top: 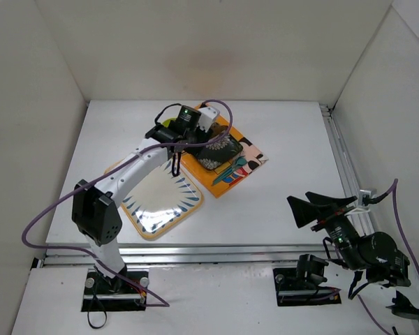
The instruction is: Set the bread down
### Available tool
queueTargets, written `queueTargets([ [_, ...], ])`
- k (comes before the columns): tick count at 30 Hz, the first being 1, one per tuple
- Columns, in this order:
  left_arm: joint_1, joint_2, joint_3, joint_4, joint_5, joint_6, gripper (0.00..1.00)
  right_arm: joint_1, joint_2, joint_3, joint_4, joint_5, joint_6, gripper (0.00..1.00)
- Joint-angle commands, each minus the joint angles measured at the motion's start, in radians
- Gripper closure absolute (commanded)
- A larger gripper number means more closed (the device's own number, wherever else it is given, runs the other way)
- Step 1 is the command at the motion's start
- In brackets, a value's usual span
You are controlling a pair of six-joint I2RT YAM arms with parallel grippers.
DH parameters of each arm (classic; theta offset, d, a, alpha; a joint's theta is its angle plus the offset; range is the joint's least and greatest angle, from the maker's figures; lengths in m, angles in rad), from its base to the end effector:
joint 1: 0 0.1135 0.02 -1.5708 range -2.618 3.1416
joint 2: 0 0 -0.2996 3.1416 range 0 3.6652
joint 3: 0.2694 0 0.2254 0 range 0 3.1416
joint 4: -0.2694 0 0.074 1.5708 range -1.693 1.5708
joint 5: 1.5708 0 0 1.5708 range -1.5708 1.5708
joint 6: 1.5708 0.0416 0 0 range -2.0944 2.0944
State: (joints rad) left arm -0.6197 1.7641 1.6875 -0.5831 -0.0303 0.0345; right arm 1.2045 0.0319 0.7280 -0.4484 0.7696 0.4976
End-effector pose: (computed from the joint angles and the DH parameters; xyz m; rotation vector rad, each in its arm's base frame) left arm 0.3183 -0.2255 0.3799 0.7057 2.1316 -0.2847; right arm 0.0089 -0.0575 0.3339 0.1831 1.4434 0.9021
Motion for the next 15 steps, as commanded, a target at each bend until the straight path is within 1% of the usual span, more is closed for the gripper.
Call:
queueTargets([
  [1,0.040,-0.019,0.008,0.155,0.066,0.068,0.58,0.004,0.013,0.017,0.048,-0.029,-0.002,0.02],
  [5,0.060,0.052,-0.002,0.193,0.084,0.087,0.58,0.006,0.017,0.016,0.048,-0.035,0.001,0.02],
  [9,0.080,0.126,0.015,0.193,0.099,0.116,0.59,0.004,0.033,0.019,0.048,-0.033,0.001,0.02],
  [15,0.109,0.167,-0.023,0.238,0.161,0.110,0.61,0.006,0.049,0.019,0.048,-0.030,0.004,0.02],
])
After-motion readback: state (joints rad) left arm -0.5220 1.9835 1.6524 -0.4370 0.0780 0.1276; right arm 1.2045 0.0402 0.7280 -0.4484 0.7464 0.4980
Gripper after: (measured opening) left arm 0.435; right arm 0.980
